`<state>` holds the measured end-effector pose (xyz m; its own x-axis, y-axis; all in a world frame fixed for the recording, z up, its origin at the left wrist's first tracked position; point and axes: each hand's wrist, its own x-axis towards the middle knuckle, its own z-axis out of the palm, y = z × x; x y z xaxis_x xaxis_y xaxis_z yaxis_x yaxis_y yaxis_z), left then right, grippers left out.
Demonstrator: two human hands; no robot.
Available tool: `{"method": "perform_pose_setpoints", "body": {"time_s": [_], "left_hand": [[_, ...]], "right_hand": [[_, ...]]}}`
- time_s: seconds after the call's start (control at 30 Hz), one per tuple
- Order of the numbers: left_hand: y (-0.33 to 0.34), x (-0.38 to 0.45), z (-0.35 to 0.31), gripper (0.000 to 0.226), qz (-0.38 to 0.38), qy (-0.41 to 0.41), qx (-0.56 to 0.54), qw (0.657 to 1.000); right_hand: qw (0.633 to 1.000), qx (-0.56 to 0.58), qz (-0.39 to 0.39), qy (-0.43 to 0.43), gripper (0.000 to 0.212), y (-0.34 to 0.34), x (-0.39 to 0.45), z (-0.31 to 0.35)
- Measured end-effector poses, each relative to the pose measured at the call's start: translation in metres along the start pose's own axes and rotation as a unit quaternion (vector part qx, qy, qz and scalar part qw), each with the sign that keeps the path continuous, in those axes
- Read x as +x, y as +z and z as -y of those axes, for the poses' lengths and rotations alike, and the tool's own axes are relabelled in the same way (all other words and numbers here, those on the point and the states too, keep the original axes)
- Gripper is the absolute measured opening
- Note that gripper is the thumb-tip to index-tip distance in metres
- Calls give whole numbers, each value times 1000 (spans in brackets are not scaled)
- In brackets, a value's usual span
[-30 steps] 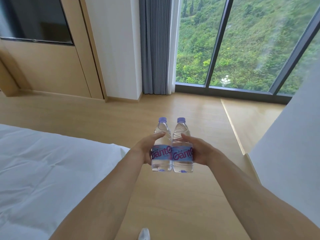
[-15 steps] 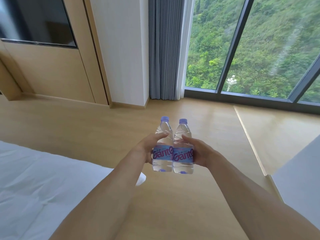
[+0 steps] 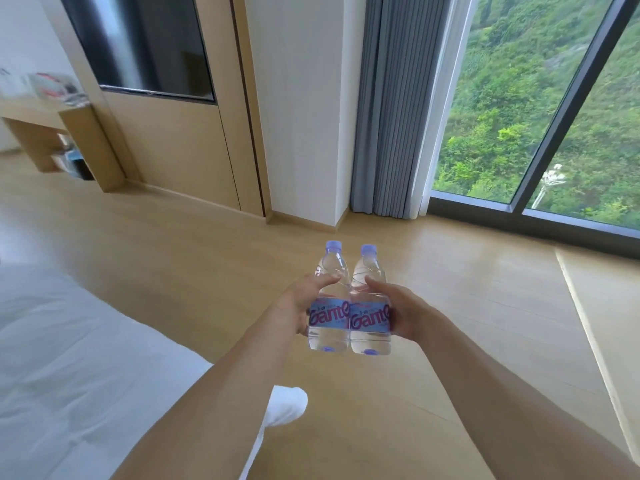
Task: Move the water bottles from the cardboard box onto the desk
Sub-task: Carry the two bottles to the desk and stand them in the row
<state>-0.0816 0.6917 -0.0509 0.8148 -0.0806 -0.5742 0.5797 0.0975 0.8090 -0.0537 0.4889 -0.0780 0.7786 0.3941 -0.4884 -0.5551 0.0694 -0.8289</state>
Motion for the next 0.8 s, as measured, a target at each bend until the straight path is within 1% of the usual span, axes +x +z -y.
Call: {"method": "perform_pose_setpoints", "body": {"time_s": [0.13, 0.2, 0.27, 0.4, 0.5, 0.63, 0.8], "left_hand": [[15, 36, -35, 32, -32, 6, -43, 999], [20, 54, -50, 37, -45, 17, -65, 997], [22, 69, -64, 46, -62, 21, -81, 995], [15, 95, -82, 56, -88, 12, -99, 991], [0, 115, -95, 60, -113, 11, -105, 988], [-34, 145, -113, 65, -133, 1, -110, 985], [-91, 197, -150, 68, -143, -3, -108, 984]], "right_hand": [[1000, -11, 18, 14, 42, -25, 45, 46], [999, -26, 36, 18, 42, -35, 67, 68], [997, -45, 55, 27, 46, -42, 87, 87], [993, -69, 83, 46, 62, -43, 128, 111], [991, -71, 97, 50, 65, -36, 162, 125], [986, -98, 119, 57, 59, -20, 210, 142], [984, -120, 119, 61, 50, 11, 289, 173]]}}
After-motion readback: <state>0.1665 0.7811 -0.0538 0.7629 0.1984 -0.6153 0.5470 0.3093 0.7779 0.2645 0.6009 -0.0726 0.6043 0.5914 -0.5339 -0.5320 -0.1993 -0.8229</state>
